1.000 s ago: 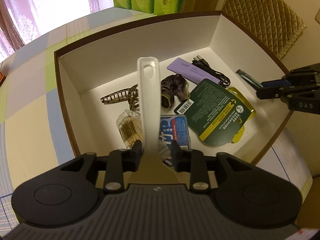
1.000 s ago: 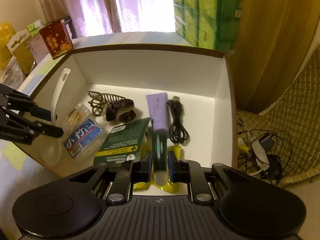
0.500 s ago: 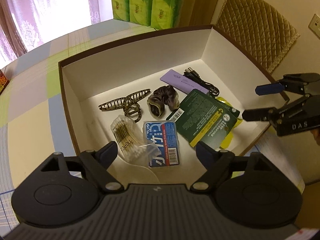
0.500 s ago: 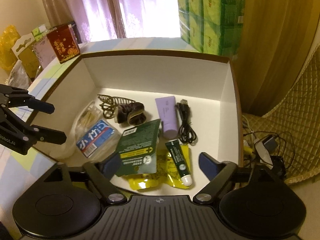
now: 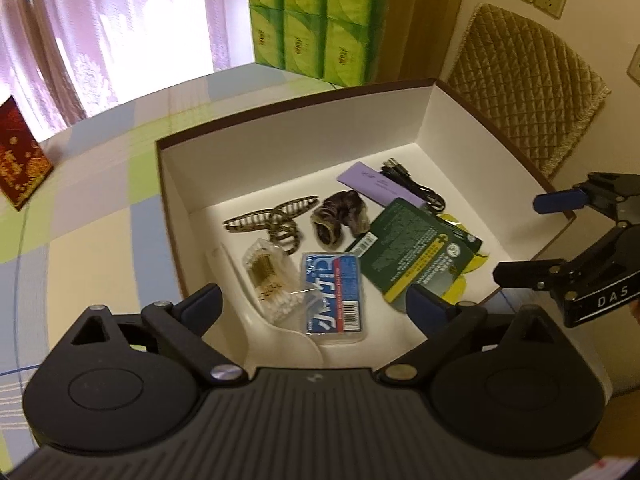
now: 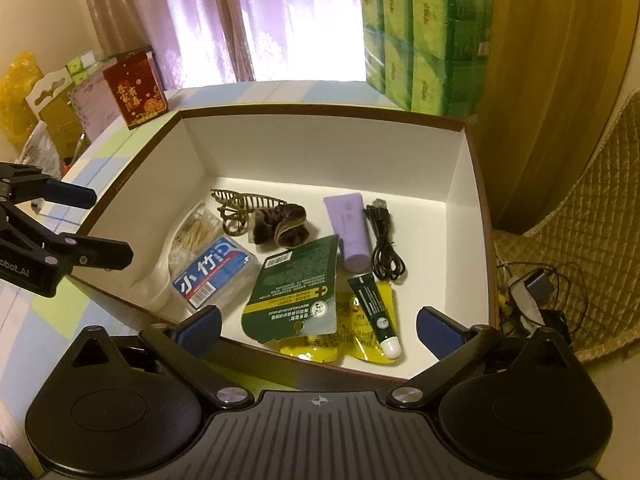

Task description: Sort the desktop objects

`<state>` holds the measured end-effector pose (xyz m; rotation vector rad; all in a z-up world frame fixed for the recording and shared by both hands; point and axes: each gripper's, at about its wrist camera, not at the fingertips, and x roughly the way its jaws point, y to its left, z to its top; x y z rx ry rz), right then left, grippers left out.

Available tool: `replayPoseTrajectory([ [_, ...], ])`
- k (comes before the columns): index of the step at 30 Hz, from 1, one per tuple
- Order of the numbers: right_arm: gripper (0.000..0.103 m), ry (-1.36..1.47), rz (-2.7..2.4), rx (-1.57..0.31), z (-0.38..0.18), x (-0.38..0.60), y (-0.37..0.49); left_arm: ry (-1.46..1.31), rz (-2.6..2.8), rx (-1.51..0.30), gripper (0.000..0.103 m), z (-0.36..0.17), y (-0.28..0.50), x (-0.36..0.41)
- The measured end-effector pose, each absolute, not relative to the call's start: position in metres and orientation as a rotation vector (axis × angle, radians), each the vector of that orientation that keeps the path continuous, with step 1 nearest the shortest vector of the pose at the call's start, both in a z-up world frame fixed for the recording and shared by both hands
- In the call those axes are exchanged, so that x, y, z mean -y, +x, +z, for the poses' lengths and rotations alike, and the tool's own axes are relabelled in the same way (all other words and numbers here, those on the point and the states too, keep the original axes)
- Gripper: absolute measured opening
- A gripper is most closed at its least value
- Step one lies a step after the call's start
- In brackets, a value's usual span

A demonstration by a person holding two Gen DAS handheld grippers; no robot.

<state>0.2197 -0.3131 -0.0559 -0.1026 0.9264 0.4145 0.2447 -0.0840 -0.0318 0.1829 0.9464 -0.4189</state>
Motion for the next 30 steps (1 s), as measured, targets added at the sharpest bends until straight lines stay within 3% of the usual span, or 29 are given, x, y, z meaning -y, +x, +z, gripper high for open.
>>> replayPoseTrajectory([
  [30, 0.101, -0.082, 0.332, -0.749, -0.022, 0.315, 0.149, 0.207, -0.236, -0.690, 0.100, 0.015, 0.156, 0.091],
])
